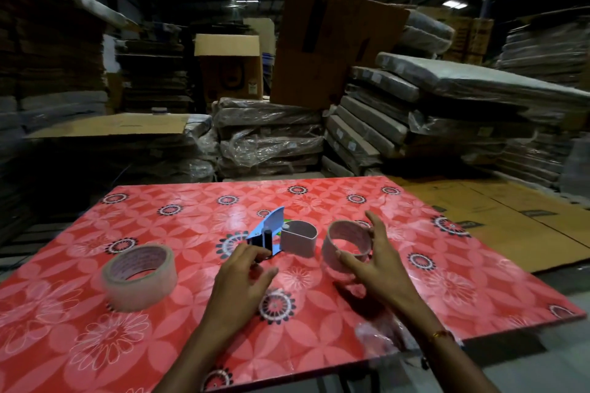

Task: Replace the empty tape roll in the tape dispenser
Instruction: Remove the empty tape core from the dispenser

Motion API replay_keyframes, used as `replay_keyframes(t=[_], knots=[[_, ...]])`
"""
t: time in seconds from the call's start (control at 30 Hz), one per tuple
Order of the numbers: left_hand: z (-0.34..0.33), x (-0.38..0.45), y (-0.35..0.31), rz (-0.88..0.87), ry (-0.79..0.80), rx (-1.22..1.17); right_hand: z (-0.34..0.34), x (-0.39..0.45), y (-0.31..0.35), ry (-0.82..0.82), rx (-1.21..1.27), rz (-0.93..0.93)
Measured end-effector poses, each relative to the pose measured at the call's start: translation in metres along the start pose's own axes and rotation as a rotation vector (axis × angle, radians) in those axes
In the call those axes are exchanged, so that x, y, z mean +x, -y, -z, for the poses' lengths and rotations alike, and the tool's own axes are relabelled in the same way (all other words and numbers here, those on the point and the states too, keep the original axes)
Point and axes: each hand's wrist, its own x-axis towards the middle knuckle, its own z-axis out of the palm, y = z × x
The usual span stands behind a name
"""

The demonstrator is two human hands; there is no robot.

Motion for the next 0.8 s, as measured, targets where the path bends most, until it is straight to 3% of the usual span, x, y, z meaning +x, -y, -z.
replay_keyframes(t=[0.33, 0.53, 0.63, 0.8], knots=[[0.003, 0.0, 0.003, 0.073, -0.008, 0.011, 0.029, -0.002, -0.029, 0.016, -0.133, -0.108], [0.004, 0.0, 0.004, 0.09, -0.007, -0.007, 0.009, -0.012, -0.005, -0.174, -0.48, 0.156], [0.005, 0.0, 0.005, 0.093, -0.023, -0.015, -0.018, -0.018, 0.014, -0.121, -0.353, 0.278], [0.011, 0.003, -0.001, 0.098, -0.136, -0.039, -0.077, -0.033, 0.047, 0.056, -0.028, 0.297]])
